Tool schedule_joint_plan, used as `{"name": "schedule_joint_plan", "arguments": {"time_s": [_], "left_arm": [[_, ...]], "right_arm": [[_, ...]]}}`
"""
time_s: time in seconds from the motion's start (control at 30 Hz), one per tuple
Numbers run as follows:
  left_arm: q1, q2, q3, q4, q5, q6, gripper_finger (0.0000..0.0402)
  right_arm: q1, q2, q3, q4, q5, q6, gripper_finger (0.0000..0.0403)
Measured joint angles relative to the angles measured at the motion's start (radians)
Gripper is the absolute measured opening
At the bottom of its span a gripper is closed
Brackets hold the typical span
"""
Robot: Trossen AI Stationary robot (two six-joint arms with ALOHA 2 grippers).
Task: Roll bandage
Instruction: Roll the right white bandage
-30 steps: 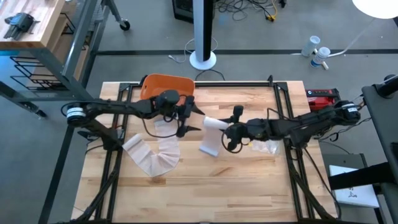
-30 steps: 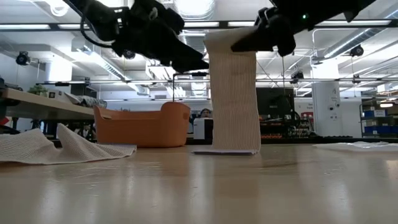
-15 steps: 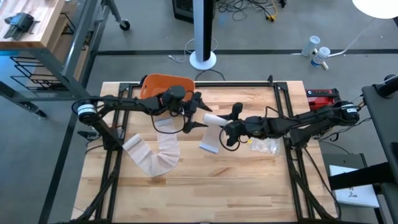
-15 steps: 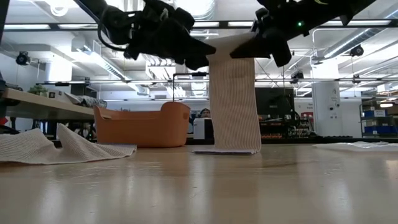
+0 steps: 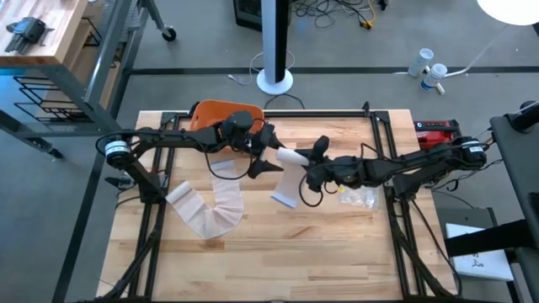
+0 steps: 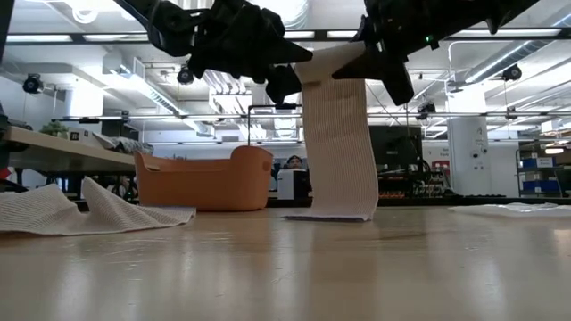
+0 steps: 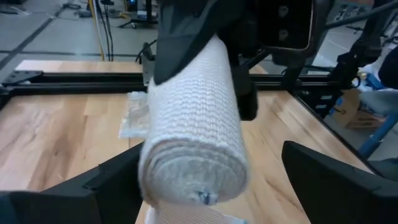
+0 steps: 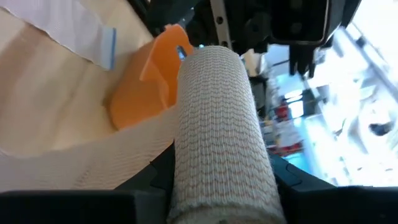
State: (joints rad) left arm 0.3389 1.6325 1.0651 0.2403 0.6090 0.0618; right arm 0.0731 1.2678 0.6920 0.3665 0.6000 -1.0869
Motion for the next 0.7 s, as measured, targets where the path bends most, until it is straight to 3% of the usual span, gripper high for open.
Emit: {"name": "schedule_joint_plan", "arguments": {"time_s": [0.43, 0.7], "left_arm": [[0.026, 0.049, 0.131, -0.042, 0.001, -0.031, 0.0346], [0.049, 0.183, 0.254, -0.138, 0.115, -0.029, 0.0326]], "right_arm": [[0.000, 0.000, 0.000, 0.012, 0.052, -0.190, 0.0126], [0.001, 0.000, 0.000, 0.006, 0.060, -0.215, 0.0126]]}}
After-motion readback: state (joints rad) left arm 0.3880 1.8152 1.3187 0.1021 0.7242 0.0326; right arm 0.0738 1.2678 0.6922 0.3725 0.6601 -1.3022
